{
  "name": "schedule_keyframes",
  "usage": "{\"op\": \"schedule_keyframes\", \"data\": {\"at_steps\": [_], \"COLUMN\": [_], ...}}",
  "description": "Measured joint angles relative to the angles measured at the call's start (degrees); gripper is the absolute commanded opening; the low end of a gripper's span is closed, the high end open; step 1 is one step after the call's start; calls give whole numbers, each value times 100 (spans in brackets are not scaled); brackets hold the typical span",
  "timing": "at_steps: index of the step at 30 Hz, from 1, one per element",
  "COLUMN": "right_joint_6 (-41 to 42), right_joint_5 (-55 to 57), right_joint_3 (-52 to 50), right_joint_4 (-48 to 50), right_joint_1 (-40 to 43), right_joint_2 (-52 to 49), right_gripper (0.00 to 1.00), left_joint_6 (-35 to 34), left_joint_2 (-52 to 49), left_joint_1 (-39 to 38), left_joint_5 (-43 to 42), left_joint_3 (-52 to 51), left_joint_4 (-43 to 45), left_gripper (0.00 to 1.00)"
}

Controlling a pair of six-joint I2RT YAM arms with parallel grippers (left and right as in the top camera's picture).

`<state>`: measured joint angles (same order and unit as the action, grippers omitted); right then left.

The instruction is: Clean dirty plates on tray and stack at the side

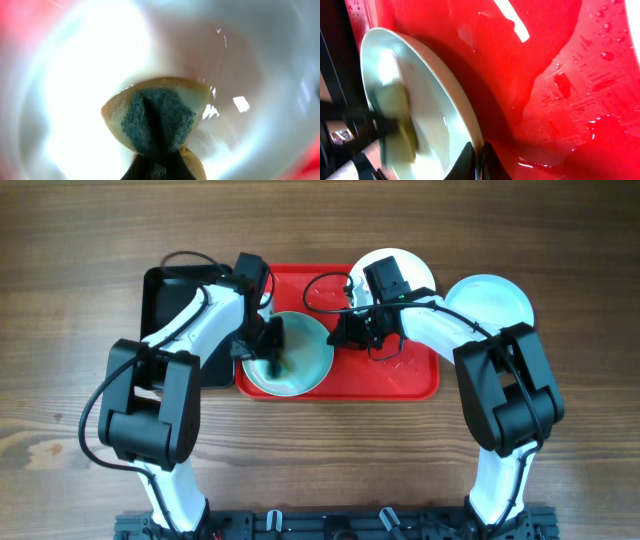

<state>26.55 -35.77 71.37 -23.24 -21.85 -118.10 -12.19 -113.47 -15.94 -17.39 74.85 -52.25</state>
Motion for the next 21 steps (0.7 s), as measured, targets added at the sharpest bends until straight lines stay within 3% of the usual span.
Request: {"op": "schedule_keyframes", "data": {"at_steps": [6, 11, 16, 21], "right_joint_6": [-7, 0, 22, 39], "right_joint_5": [-2, 31, 50, 17], "right_joint_3": [0, 0, 0, 0], "right_joint_4": [-9, -22, -24, 2], "right_joint_1": [-4, -2, -2, -2], "right_joint_2": [0, 0, 0, 0], "right_gripper": [4, 4, 4, 4], "left_joint_6": [1152, 1508, 1303, 350], "left_joint_2": [-173, -201, -205, -203], "left_joint_1": [-90, -94, -101, -146], "left_joint_5": [-1587, -2155, -1954, -745], "left_joint_3": [-142, -179, -195, -195], "left_joint_4": [-28, 820, 1711, 2131], "left_gripper": [4, 4, 4, 4]}}
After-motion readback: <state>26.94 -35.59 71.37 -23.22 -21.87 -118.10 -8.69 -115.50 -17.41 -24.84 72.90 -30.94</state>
